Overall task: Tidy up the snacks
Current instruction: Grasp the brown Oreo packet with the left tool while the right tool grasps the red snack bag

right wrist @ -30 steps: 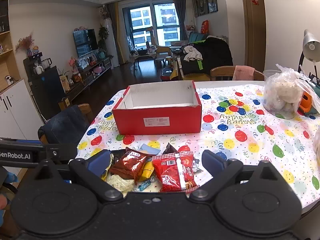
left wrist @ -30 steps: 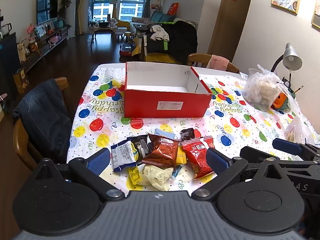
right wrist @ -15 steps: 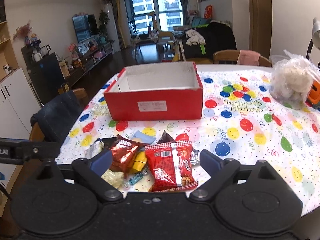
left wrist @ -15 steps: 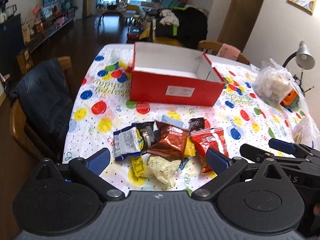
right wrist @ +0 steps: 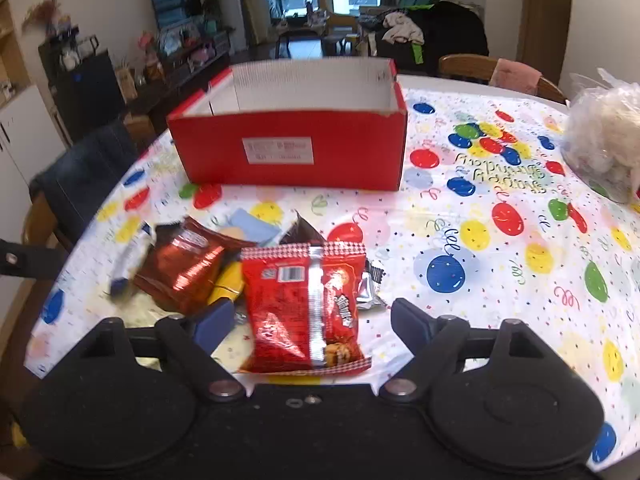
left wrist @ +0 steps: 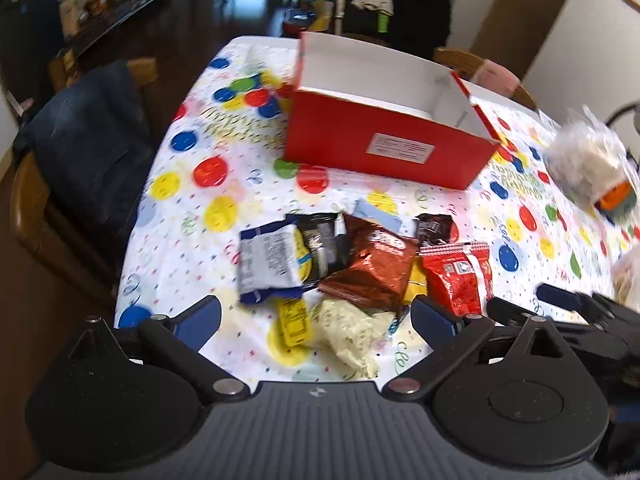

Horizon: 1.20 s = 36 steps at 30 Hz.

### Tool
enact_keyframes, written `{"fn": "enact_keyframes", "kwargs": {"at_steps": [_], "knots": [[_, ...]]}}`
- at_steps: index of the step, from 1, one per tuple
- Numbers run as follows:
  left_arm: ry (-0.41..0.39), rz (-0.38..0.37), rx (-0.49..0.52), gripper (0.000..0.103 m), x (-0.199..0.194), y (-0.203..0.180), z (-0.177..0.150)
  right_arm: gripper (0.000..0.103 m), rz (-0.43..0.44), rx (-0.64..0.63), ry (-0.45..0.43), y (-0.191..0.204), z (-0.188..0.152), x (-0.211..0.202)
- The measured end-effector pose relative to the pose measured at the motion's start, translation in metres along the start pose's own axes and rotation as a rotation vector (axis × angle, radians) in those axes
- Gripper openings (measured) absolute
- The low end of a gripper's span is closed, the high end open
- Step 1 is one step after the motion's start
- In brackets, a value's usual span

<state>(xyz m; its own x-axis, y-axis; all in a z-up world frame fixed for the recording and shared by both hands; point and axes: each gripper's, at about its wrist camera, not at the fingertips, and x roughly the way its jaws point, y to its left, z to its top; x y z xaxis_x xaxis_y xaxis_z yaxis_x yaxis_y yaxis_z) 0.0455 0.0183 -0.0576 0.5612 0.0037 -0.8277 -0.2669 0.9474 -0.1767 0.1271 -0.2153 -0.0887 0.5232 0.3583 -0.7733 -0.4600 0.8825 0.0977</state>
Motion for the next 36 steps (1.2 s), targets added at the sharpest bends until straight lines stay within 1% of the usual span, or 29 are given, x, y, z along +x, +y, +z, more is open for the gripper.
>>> {"fn": "enact_keyframes", "kwargs": {"at_steps": [2, 6, 7, 8, 12, 17, 21, 23, 28, 31, 32, 34, 36], "knots": [[-0.008, 0.001, 0.045, 0.101, 0.004, -0.010, 0.002, 0.082, -0.001, -0.029, 0.017, 0.000, 0.001, 0.012], [-0.013, 0.015, 0.121, 0.100, 0.017, -0.026, 0.005, 0.082, 0.010, -0.086, 0.066, 0.005, -0.001, 0.030], [-0.008, 0.018, 0.138, 0.099, 0.021, -0.030, 0.006, 0.082, 0.011, -0.102, 0.076, 0.007, -0.002, 0.033], [-0.003, 0.018, 0.153, 0.096, 0.025, -0.033, 0.006, 0.082, 0.009, -0.119, 0.084, 0.008, -0.002, 0.036], [0.007, 0.034, 0.232, 0.095, 0.042, -0.047, 0.007, 0.083, 0.010, -0.167, 0.111, 0.013, -0.002, 0.045], [0.021, 0.053, 0.312, 0.095, 0.064, -0.063, 0.013, 0.088, 0.002, -0.186, 0.121, 0.014, 0.000, 0.052], [0.054, 0.067, 0.341, 0.095, 0.083, -0.068, 0.020, 0.090, -0.007, -0.192, 0.132, 0.013, 0.000, 0.059], [0.081, 0.064, 0.336, 0.094, 0.092, -0.069, 0.023, 0.090, -0.006, -0.190, 0.136, 0.013, 0.000, 0.060], [0.122, 0.066, 0.361, 0.091, 0.108, -0.074, 0.027, 0.088, 0.002, -0.206, 0.144, 0.017, -0.001, 0.060], [0.150, 0.063, 0.355, 0.076, 0.114, -0.075, 0.031, 0.086, -0.001, -0.218, 0.145, 0.019, -0.001, 0.061], [0.161, 0.061, 0.354, 0.073, 0.117, -0.075, 0.031, 0.085, -0.001, -0.219, 0.147, 0.020, -0.001, 0.061], [0.173, 0.061, 0.349, 0.072, 0.120, -0.074, 0.031, 0.082, -0.002, -0.214, 0.147, 0.020, -0.001, 0.061], [0.184, 0.054, 0.339, 0.066, 0.121, -0.073, 0.032, 0.081, -0.003, -0.209, 0.145, 0.019, -0.001, 0.060]]}}
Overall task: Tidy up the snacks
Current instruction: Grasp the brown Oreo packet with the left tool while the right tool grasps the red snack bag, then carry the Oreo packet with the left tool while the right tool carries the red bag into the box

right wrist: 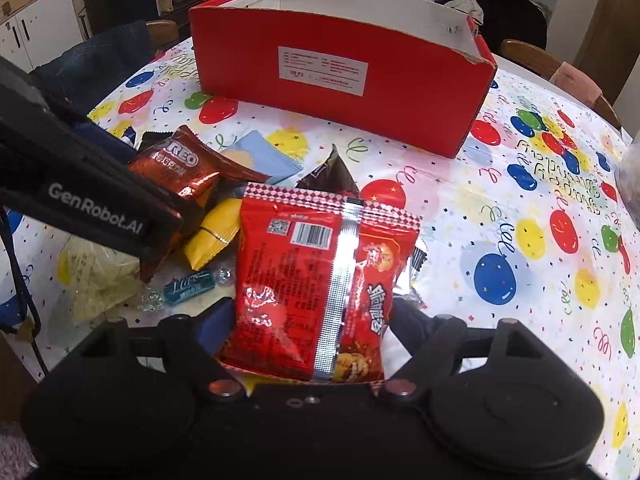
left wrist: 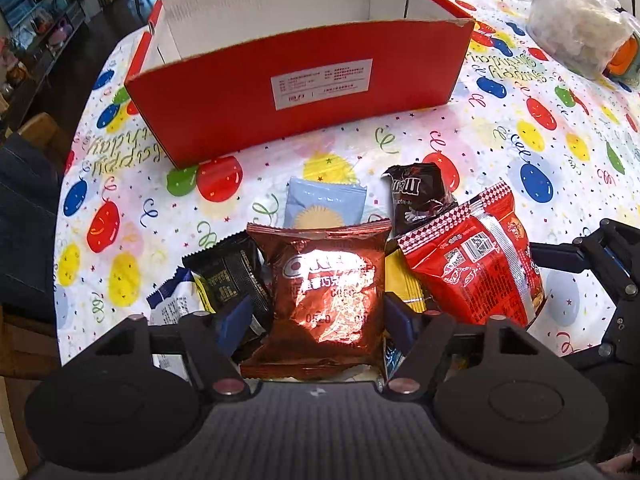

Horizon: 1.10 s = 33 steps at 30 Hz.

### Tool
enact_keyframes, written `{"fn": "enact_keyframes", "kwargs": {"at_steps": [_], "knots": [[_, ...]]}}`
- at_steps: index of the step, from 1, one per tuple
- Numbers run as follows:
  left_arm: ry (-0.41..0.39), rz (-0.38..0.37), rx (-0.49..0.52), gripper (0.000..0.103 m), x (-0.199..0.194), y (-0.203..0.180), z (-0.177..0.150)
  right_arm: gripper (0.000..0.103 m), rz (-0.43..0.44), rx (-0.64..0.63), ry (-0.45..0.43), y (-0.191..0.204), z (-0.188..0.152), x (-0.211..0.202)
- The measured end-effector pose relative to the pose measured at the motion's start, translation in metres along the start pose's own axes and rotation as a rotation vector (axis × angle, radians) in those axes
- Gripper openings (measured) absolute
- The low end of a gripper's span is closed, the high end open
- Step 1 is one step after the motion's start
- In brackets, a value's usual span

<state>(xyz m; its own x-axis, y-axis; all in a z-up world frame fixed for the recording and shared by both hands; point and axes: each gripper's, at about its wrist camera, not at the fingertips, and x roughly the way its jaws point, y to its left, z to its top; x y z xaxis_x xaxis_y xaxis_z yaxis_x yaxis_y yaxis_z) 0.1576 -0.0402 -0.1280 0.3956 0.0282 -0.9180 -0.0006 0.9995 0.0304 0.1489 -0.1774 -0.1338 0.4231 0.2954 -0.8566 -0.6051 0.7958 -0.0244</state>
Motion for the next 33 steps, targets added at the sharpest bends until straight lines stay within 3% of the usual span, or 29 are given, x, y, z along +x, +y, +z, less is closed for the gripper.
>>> {"fn": "enact_keyframes", "kwargs": {"at_steps": [4, 11, 25, 33], "knots": [[0.005, -0.018, -0.013, 0.055, -0.001, 0.001, -0.001, 0.075, 0.004, 0.016, -0.008, -0.002, 0.000, -0.003], [0.008, -0.019, -0.045, 0.050, -0.005, 0.004, -0.003, 0.070, 0.015, 0.030, -0.033, -0.001, 0.000, -0.012], [-0.023, -0.051, -0.183, 0.050, -0.042, 0.036, -0.017, 0.070, 0.041, 0.108, -0.097, -0.015, 0.010, -0.059], [-0.086, -0.058, -0.239, 0.050, -0.083, 0.049, -0.015, 0.070, 0.055, 0.091, -0.151, -0.018, 0.032, -0.089]]}}
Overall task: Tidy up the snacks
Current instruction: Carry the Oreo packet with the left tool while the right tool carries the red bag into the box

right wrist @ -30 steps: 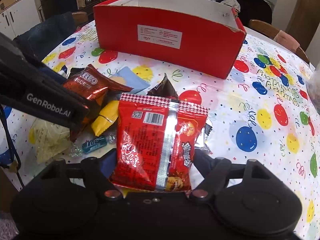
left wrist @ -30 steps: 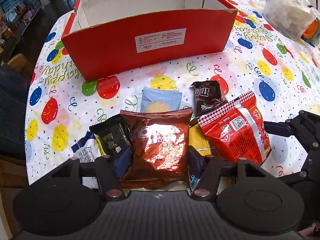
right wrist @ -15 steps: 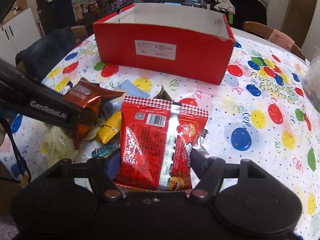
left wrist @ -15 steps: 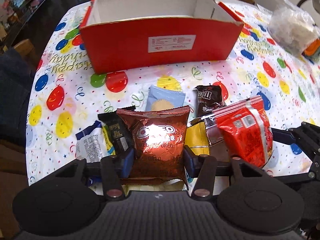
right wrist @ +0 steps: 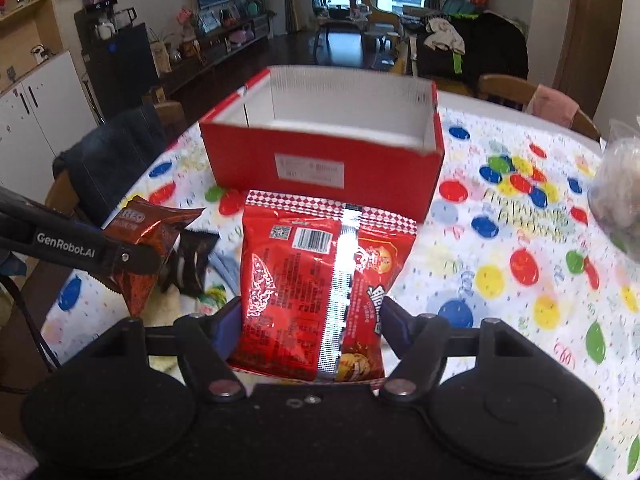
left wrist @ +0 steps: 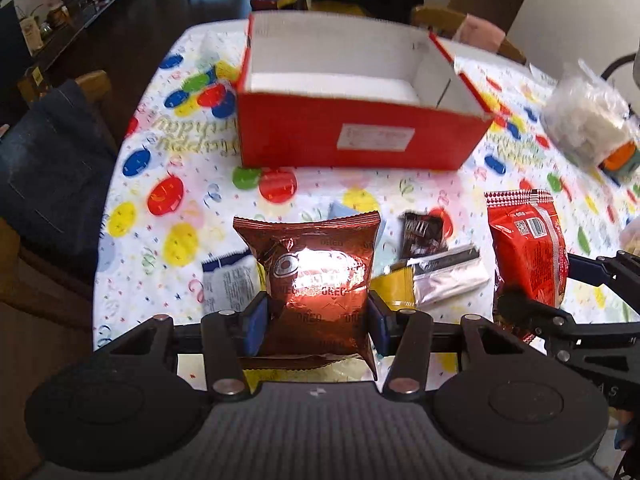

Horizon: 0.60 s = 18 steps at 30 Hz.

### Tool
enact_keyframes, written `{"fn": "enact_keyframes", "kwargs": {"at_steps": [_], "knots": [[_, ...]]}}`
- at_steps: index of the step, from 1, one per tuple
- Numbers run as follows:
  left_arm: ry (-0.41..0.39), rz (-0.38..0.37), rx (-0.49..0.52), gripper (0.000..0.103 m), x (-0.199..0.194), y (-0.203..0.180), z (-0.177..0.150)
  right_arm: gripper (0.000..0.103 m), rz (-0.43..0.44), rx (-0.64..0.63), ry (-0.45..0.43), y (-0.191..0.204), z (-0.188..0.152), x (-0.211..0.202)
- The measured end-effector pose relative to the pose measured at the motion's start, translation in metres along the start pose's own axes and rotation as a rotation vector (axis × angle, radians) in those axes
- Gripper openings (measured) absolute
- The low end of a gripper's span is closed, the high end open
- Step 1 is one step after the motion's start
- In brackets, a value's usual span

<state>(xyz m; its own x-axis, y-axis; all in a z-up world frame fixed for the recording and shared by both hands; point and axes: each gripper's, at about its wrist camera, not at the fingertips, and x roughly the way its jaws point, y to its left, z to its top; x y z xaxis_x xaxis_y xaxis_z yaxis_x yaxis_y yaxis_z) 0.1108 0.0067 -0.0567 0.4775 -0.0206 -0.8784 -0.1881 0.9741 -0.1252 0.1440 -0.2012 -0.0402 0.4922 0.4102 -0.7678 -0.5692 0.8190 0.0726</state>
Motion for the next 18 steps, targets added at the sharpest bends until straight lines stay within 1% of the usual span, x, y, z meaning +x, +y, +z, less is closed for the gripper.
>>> {"fn": "enact_keyframes", "kwargs": {"at_steps": [5, 10, 14, 18], "knots": [[-0.059, -0.016, -0.003, 0.050, -0.023, -0.001, 0.021, 0.070, 0.006, -0.010, -0.040, -0.003, 0.030, -0.009], [-0.121, -0.010, 0.017, 0.050, -0.037, -0.005, 0.052, 0.070, 0.006, -0.015, -0.074, -0.010, 0.066, -0.008], [-0.142, -0.014, 0.018, 0.050, -0.038, -0.008, 0.081, 0.070, -0.001, -0.016, -0.099, -0.019, 0.093, -0.001], [-0.155, 0.008, 0.022, 0.050, -0.030, -0.010, 0.110, 0.070, -0.017, -0.010, -0.102, -0.030, 0.117, 0.017]]}}
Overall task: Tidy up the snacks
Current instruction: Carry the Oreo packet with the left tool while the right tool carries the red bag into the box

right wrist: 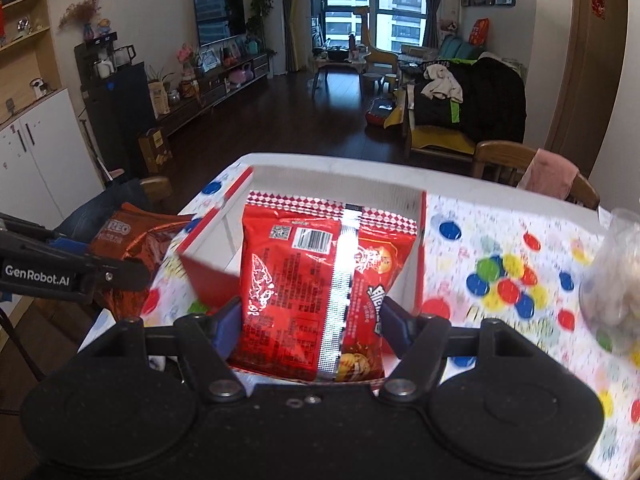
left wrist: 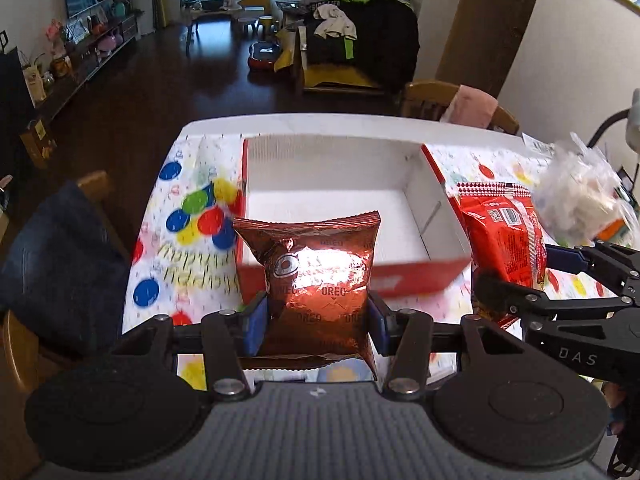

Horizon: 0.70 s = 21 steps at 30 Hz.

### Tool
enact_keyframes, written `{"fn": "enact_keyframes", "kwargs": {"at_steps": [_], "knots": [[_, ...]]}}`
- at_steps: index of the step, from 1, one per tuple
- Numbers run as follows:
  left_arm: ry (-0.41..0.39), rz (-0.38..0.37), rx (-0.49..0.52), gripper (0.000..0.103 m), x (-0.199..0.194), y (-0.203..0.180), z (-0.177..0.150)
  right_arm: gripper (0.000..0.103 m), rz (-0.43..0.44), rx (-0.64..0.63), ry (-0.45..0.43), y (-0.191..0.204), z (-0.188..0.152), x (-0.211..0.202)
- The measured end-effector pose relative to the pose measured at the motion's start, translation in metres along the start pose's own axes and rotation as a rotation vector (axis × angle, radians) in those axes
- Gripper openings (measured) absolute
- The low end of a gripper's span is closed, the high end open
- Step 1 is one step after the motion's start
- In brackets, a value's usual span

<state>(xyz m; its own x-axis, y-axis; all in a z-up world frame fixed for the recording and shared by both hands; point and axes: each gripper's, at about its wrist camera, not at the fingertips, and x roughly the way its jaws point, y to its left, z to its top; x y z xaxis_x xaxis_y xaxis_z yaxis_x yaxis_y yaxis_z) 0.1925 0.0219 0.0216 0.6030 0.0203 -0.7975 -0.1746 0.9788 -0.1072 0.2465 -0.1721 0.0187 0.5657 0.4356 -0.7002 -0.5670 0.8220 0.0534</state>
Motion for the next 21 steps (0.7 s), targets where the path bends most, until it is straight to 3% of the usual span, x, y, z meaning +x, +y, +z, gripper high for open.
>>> {"fn": "enact_keyframes", "kwargs": {"at_steps": [13, 21], "knots": [[0.050, 0.078, 0.013, 0.050, 0.070, -0.011, 0.080, 0.070, -0.024, -0.008, 0.078, -0.035, 0.052, 0.084], [0.171, 0.129, -0.016, 0.050, 0.137, -0.009, 0.107, 0.070, -0.010, -0.102, 0.189, -0.032, 0.061, 0.144]]}}
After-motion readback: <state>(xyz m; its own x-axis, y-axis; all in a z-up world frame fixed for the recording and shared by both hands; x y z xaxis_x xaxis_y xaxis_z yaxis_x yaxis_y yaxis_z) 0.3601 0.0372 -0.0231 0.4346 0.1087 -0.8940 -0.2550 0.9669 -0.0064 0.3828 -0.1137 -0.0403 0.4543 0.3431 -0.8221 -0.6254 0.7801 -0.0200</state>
